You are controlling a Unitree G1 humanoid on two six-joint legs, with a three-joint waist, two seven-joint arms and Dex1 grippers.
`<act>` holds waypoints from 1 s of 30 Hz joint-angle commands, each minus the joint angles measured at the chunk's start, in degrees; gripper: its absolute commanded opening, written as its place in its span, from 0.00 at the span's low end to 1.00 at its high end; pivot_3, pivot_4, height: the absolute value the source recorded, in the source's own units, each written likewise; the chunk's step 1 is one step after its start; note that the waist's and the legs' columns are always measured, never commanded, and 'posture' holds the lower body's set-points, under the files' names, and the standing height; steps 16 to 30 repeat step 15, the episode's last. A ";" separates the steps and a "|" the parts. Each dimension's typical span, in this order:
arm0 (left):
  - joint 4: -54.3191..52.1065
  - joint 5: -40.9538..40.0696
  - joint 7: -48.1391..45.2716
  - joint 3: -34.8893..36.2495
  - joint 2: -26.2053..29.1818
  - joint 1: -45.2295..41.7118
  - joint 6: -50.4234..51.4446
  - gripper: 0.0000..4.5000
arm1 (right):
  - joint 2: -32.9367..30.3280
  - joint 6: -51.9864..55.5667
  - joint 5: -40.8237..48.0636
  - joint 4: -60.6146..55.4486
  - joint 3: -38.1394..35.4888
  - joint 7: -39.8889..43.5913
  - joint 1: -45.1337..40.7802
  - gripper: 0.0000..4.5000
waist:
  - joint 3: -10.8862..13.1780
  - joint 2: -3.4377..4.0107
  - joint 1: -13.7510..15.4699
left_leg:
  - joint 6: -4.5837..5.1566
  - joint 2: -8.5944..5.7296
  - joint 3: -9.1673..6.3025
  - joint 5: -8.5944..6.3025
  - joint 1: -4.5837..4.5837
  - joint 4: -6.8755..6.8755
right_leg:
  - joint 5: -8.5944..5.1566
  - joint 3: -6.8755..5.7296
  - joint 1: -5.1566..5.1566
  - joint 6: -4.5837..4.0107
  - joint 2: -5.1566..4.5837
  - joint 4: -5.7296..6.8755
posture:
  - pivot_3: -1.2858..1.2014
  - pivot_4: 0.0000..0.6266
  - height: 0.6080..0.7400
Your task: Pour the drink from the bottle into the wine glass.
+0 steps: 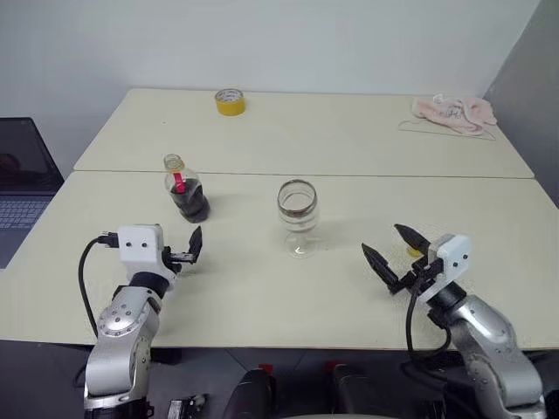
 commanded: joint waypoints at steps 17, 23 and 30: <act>-1.89 3.73 0.99 -4.08 -4.41 2.76 -8.86 1.00 | 6.82 -12.80 -6.36 6.78 0.50 -7.46 5.06 1.00 | -0.02 0.04 0.04 | 0.00 0.00 0.06 0.00 0.03 0.01 | 0.00 0.06 0.02 0.00 0.00 0.00 | 0.52 0.24 1.00; -1.89 3.73 0.99 -4.08 -4.41 2.76 -8.86 1.00 | 6.82 -12.80 -6.36 6.78 0.50 -7.46 5.06 1.00 | -0.02 0.04 0.04 | 0.00 0.00 0.06 0.00 0.03 0.01 | 0.00 0.06 0.02 0.00 0.00 0.00 | 0.52 0.24 1.00; -1.89 3.73 0.99 -4.08 -4.41 2.76 -8.86 1.00 | 6.82 -12.80 -6.36 6.78 0.50 -7.46 5.06 1.00 | -0.02 0.04 0.04 | 0.00 0.00 0.06 0.00 0.03 0.01 | 0.00 0.06 0.02 0.00 0.00 0.00 | 0.52 0.24 1.00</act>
